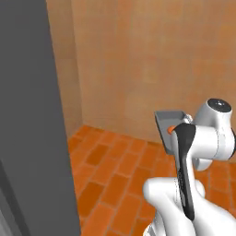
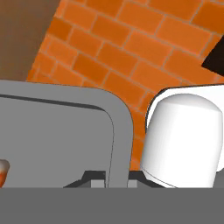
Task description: Take the meat container that has the shrimp and place it on the second highest rack of the freezer. Then take the vegetable container that has the carrot and corn and place it on the highest rack of the freezer.
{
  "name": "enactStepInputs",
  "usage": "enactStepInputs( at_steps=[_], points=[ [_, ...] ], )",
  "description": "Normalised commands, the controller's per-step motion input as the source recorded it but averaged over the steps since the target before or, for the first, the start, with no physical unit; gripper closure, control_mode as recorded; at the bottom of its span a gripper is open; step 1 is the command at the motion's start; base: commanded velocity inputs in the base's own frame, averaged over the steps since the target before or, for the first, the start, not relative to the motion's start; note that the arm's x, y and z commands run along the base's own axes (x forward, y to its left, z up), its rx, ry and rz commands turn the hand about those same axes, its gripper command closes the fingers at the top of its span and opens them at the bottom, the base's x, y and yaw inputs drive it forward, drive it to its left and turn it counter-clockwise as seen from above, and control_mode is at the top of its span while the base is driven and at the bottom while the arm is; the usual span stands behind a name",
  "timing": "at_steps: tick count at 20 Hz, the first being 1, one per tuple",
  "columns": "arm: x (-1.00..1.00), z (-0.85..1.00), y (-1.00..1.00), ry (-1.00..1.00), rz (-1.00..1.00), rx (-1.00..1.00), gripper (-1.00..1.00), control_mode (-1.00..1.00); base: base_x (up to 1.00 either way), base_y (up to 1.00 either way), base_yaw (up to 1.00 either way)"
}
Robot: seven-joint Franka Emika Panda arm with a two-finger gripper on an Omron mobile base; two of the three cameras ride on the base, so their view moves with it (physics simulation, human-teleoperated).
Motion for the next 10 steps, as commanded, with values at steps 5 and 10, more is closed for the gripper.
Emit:
enactStepInputs(
  at_steps=[5,10],
  points=[
    [0.00,0.00,0.00,0.00,0.00,0.00,1.00,1.00,0.00,0.00,0.99],
    [0.00,0.00,0.00,0.00,0.00,0.00,1.00,1.00,0.00,0.00,0.96]
  ],
)
